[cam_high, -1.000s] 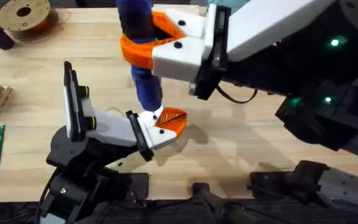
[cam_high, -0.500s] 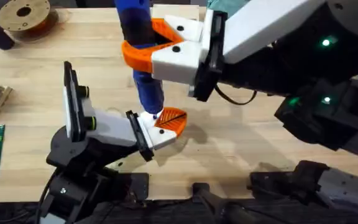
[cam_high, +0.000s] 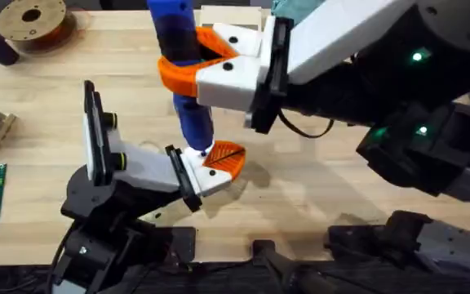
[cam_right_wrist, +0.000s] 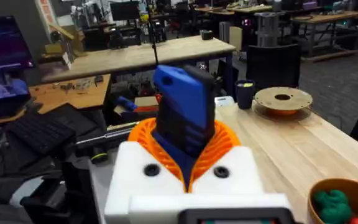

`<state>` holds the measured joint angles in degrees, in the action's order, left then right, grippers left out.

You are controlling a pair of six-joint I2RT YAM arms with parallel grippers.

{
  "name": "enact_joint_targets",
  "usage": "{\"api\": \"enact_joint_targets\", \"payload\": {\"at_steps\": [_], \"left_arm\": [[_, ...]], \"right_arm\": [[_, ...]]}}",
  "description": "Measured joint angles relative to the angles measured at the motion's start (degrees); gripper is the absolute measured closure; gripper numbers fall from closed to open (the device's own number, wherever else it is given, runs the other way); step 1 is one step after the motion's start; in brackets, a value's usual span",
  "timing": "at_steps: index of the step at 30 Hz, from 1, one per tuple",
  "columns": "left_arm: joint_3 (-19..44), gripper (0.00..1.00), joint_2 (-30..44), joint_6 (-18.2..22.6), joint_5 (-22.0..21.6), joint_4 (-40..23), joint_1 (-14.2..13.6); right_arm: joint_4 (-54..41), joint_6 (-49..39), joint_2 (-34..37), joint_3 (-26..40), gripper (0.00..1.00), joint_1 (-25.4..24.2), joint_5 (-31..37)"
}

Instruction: Pick up the gripper from the table and insert it into the empty holder that is missing its gripper. Then pick up a screw, insert it into the mounting hole, and use the screwdriver to tighten it. Finally, clean up the table by picking up the vegetable and placing it into the bucket.

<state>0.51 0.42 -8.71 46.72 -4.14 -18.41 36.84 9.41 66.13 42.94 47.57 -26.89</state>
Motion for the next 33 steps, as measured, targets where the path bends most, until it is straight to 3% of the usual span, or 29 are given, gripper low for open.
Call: {"api": "enact_joint_targets", "payload": {"at_steps": [14, 19, 21, 27, 33], "left_arm": [[0.0, 0.99, 0.0, 0.0, 0.0, 0.0, 0.0], [0.0, 0.99, 0.0, 0.1, -0.1, 0.0, 0.0], [0.0, 0.99, 0.0, 0.1, -0.1, 0.0, 0.0], [0.0, 0.99, 0.0, 0.1, -0.1, 0.0, 0.0], [0.0, 0.99, 0.0, 0.1, -0.1, 0.0, 0.0]], "right_arm": [[0.4, 0.0, 0.0, -0.1, 0.971, 0.0, -0.1], [17.2, 1.7, 1.2, -0.9, 0.971, 0.0, -0.1], [19.2, 2.4, 0.6, -0.3, 0.971, -0.3, 0.0], [10.0, 1.8, 0.3, 1.2, 0.971, -1.1, 0.0], [1.4, -5.9, 0.3, 1.3, 0.971, -4.7, 1.4]]}}
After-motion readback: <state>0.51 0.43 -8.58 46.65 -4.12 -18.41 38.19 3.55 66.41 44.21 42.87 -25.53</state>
